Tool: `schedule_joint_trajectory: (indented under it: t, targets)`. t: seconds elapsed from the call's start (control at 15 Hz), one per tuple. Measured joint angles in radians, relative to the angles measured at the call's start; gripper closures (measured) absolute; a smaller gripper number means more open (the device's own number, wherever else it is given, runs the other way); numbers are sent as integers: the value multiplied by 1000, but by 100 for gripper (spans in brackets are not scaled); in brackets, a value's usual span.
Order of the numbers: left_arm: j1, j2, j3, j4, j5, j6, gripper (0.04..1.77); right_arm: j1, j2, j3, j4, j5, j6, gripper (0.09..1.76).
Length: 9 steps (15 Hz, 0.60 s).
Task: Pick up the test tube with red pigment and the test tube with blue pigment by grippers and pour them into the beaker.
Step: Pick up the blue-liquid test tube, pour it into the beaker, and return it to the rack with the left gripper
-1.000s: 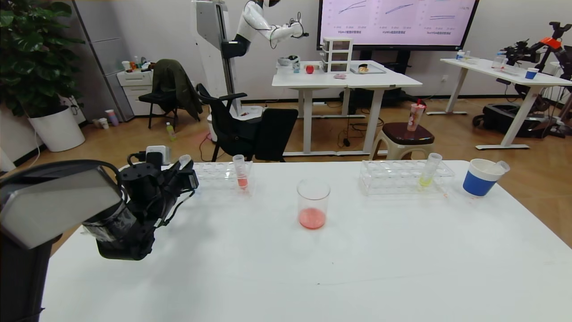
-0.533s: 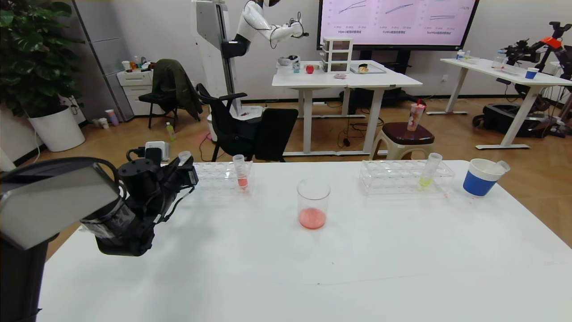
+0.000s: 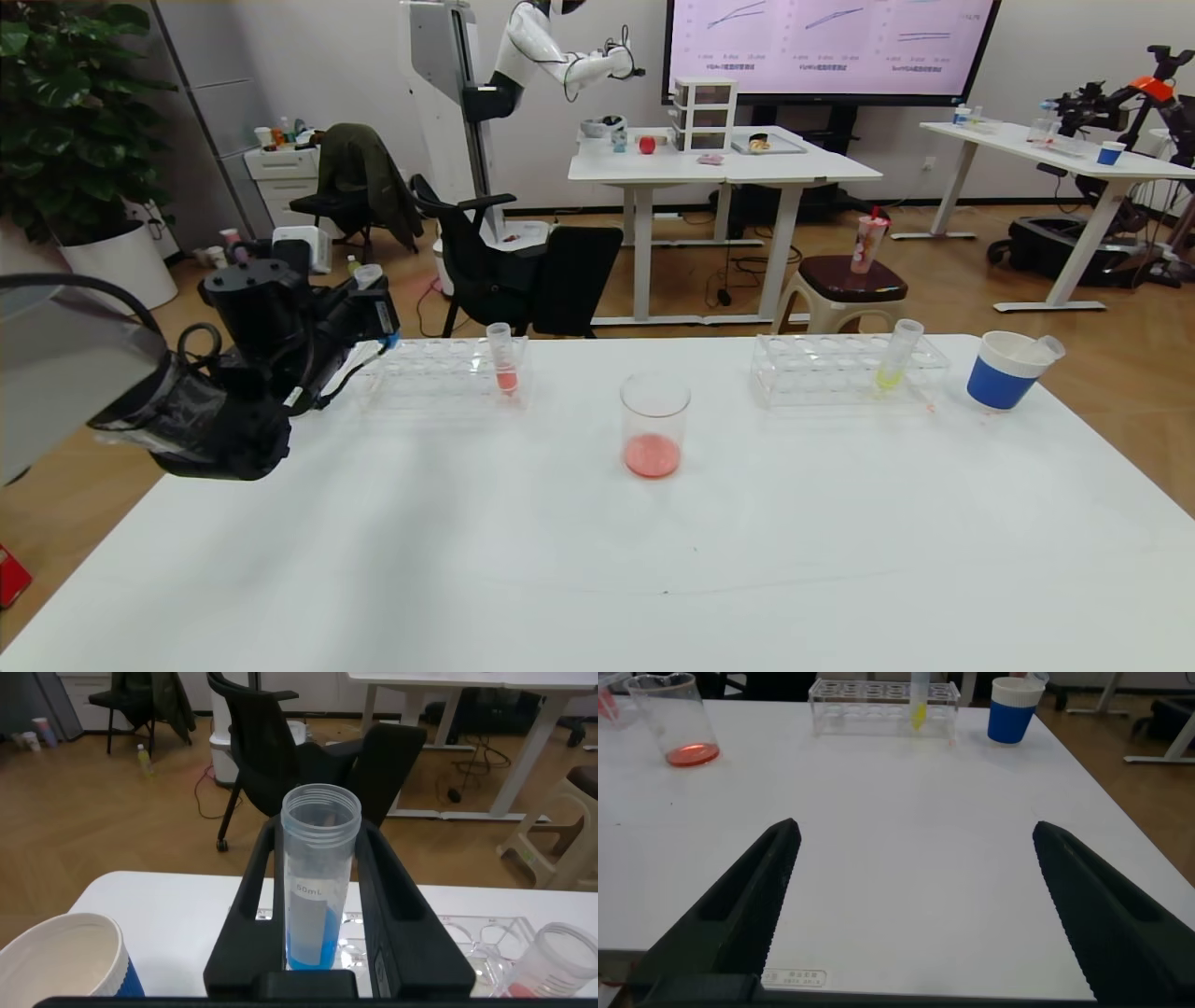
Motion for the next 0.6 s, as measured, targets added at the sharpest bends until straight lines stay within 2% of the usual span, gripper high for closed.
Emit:
schedule_joint_trajectory:
  t: [0.27,0.47,0.6]
  targets:
    - [-42,-79,-8,73,1,11,133,0,0,0,0,0,-1,11]
    - [-125,-124,-35,95,-12,20,133,0,0,0,0,0,0,11]
    - [-194,-142,-67,110,-49,62,133,0,0,0,0,0,-1,11]
